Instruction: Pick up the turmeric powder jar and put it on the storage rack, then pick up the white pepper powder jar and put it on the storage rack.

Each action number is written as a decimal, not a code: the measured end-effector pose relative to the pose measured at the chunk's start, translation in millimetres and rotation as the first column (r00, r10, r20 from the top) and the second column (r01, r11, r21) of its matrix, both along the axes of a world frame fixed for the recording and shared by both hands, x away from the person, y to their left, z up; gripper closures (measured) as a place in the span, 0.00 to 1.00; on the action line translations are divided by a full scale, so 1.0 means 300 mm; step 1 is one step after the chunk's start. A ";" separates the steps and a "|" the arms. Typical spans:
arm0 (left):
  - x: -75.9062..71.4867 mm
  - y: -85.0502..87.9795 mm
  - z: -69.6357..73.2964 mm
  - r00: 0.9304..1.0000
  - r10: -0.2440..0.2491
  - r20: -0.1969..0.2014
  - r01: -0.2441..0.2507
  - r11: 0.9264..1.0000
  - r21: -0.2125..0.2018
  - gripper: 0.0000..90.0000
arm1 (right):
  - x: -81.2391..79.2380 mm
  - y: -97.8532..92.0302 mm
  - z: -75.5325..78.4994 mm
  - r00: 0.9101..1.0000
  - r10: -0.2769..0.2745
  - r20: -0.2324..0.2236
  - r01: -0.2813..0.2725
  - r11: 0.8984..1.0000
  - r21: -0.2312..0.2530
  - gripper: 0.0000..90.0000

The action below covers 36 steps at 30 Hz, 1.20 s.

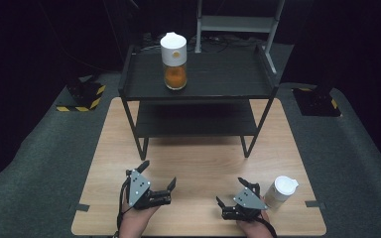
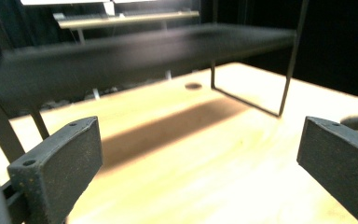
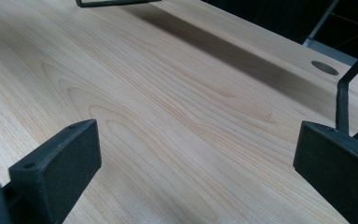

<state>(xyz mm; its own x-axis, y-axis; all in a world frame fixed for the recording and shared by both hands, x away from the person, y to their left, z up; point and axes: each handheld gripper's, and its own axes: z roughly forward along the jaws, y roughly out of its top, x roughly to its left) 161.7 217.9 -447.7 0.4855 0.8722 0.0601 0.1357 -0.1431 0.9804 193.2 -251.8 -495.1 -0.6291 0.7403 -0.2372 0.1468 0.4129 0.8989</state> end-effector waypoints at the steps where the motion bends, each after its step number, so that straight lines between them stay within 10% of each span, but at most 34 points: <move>1: 0.000 -0.003 -0.014 1.000 0.001 -0.009 -0.001 1.000 0.006 0.00 | 0.000 0.000 0.000 1.000 0.000 0.000 0.000 1.000 0.000 0.00; 18: 0.059 -0.052 -0.131 0.983 -0.026 -0.182 0.061 0.980 0.191 0.00 | -0.001 0.005 0.001 1.000 -0.007 0.000 0.007 1.000 -0.003 0.00; 36: 0.049 -0.115 -0.119 0.986 -0.009 -0.165 0.061 0.949 0.310 0.01 | -0.001 -0.003 -0.003 1.000 0.003 0.004 -0.003 1.000 0.004 0.00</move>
<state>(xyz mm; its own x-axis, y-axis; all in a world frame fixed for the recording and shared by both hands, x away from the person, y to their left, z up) 176.3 183.6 -483.5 0.5411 0.8041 0.2462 0.2761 -0.4464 0.8512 193.0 -252.5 -495.9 -0.6307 0.7391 -0.2367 0.1416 0.4095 0.9012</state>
